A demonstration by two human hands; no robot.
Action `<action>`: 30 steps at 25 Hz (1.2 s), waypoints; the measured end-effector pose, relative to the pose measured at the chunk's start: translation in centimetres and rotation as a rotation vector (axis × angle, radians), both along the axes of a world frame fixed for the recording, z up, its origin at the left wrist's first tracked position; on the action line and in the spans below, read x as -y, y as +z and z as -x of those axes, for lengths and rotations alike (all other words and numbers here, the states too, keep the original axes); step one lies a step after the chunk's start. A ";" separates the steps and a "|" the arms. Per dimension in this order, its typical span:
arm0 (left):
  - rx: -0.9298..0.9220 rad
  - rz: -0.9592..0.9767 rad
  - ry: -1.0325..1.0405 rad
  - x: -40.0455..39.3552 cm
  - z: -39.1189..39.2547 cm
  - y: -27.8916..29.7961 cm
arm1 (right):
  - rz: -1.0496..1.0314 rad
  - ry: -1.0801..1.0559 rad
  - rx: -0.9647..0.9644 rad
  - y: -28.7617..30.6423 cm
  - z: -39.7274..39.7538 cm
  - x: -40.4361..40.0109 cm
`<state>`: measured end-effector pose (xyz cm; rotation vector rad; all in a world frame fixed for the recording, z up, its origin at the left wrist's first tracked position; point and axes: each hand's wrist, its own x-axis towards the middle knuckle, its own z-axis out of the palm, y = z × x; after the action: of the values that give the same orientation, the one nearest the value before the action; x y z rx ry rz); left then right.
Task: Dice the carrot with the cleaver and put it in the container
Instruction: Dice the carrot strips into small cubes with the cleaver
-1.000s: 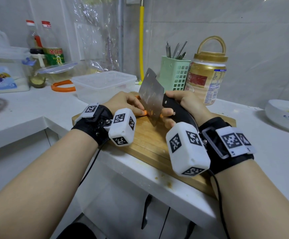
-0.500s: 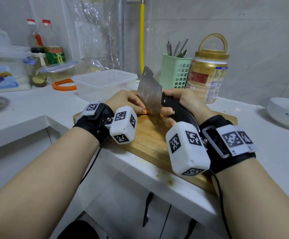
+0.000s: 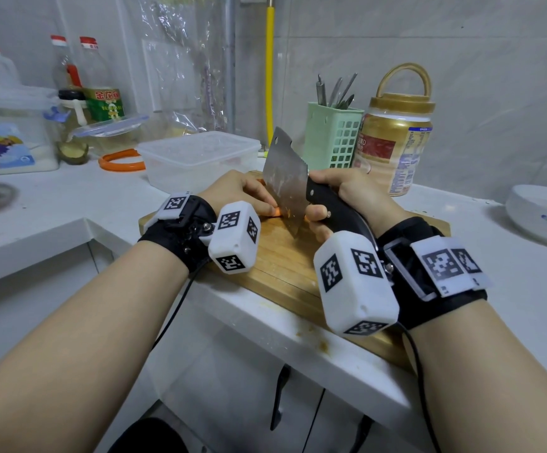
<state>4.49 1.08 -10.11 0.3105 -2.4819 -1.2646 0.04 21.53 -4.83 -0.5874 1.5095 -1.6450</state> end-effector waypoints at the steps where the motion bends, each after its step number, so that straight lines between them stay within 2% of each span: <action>1: -0.003 -0.001 0.002 -0.1 -0.1 0.1 | -0.018 0.004 -0.013 0.1 -0.1 0.1; 10: -0.007 -0.016 0.016 -0.1 -0.1 0.2 | -0.051 -0.024 0.014 0.0 0.5 1.8; 19: 0.027 -0.030 0.014 0.4 0.3 0.1 | -0.002 0.039 0.073 -0.5 1.2 0.2; 30: 0.009 -0.050 0.000 0.7 0.4 -0.4 | 0.073 -0.001 0.086 -0.5 1.0 0.1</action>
<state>4.08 0.33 -10.48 0.3293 -2.4610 -1.3304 -0.91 21.41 -5.33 -0.5483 1.3934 -1.7101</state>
